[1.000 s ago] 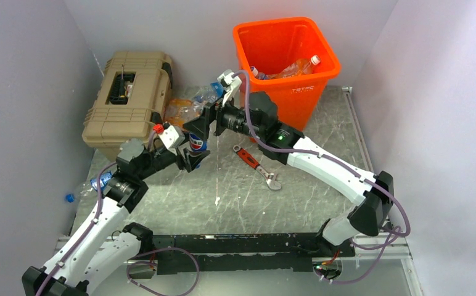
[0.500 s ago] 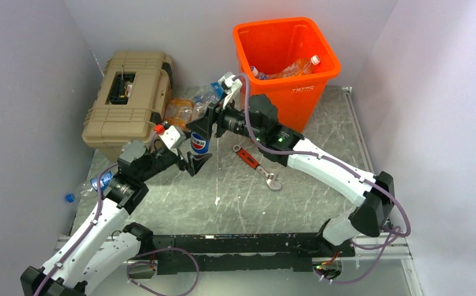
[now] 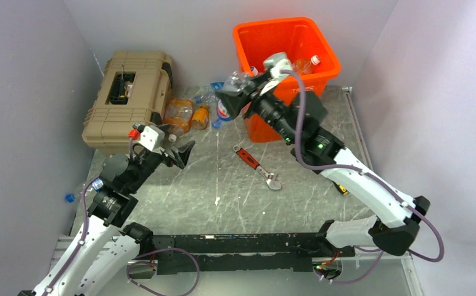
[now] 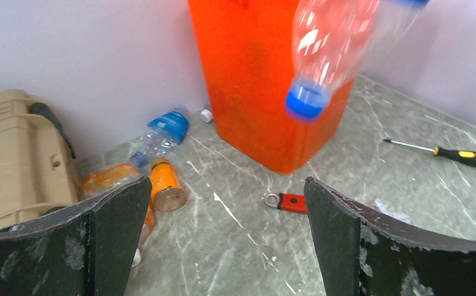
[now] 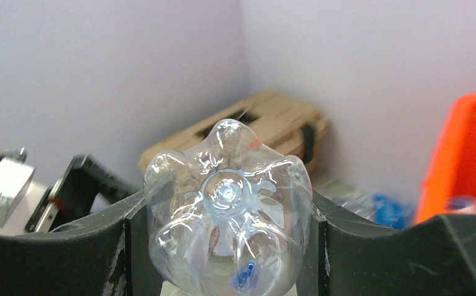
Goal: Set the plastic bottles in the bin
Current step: Place the plastic bottle in the trash bin.
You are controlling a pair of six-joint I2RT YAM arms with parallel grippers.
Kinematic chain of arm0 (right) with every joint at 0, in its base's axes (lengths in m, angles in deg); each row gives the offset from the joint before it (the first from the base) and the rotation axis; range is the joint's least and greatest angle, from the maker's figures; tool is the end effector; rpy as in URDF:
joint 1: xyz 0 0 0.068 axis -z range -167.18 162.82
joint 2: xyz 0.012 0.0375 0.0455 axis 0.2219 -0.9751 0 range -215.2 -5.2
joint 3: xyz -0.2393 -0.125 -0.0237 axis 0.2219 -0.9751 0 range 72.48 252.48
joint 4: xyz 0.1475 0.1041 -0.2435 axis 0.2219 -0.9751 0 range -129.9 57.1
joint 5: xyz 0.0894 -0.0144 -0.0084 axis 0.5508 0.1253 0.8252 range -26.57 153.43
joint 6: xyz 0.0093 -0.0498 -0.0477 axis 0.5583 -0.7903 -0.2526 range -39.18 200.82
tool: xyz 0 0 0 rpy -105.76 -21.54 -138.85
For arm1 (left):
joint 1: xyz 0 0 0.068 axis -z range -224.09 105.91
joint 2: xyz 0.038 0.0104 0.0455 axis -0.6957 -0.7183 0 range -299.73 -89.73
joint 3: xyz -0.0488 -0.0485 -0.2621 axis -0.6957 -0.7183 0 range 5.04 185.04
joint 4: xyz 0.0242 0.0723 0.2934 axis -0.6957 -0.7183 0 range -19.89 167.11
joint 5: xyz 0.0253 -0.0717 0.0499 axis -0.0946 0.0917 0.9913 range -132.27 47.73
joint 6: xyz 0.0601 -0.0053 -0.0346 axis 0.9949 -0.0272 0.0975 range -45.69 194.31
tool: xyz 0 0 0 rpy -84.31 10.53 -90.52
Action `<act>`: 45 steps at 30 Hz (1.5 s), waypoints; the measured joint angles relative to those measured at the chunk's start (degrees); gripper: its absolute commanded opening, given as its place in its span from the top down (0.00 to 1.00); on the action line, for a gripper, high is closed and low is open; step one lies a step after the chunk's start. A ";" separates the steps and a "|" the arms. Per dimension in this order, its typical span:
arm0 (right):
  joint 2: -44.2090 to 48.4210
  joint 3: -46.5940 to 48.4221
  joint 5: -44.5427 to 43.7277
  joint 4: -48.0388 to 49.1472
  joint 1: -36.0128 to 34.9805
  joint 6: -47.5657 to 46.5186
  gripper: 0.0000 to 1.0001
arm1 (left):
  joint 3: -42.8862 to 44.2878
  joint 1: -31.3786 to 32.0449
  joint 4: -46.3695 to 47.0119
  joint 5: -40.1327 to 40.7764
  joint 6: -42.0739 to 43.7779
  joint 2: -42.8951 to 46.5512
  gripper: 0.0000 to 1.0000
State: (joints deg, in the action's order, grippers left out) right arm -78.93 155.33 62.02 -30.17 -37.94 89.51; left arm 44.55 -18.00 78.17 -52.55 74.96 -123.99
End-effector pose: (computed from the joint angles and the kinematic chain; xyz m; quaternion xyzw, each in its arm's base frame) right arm 0.2227 0.2705 0.4970 -0.2173 0.5918 0.3781 0.6779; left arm 0.1884 -0.1036 0.3615 0.2185 0.6310 -0.2216 0.7106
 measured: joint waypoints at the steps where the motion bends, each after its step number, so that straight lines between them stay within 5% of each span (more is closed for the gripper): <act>1: 0.87 0.85 -1.68 0.37 0.04 -1.57 0.69 | 0.00 0.00 0.00 1.31 0.00 0.57 0.01; 8: 3.28 7.52 -13.66 8.94 4.07 -12.52 0.70 | 0.59 -0.02 -1.20 6.75 -0.26 0.26 0.01; 17: -10.45 20.04 -20.15 17.27 22.27 -13.18 0.70 | 0.92 -0.42 -2.91 10.23 -1.55 0.44 0.01; 25: -24.15 19.96 -12.13 11.82 32.81 -0.04 0.70 | 0.92 -0.44 -3.06 10.69 -1.75 0.00 0.01; 38: -33.66 26.10 1.40 1.99 33.81 9.55 0.67 | 1.09 -0.50 -3.10 10.58 -1.75 -0.92 0.01; 40: -33.92 26.03 1.51 0.59 33.81 9.57 0.63 | 1.20 -0.50 -3.13 10.58 -1.75 -1.22 0.00; 45: -34.07 26.08 1.86 -2.27 33.68 9.05 0.26 | 1.68 -0.83 -3.23 10.32 -1.77 -2.03 0.00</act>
State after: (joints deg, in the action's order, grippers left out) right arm -113.01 181.41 63.88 -32.45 -4.26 98.56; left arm 46.23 -18.83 74.94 -42.24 73.18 -126.02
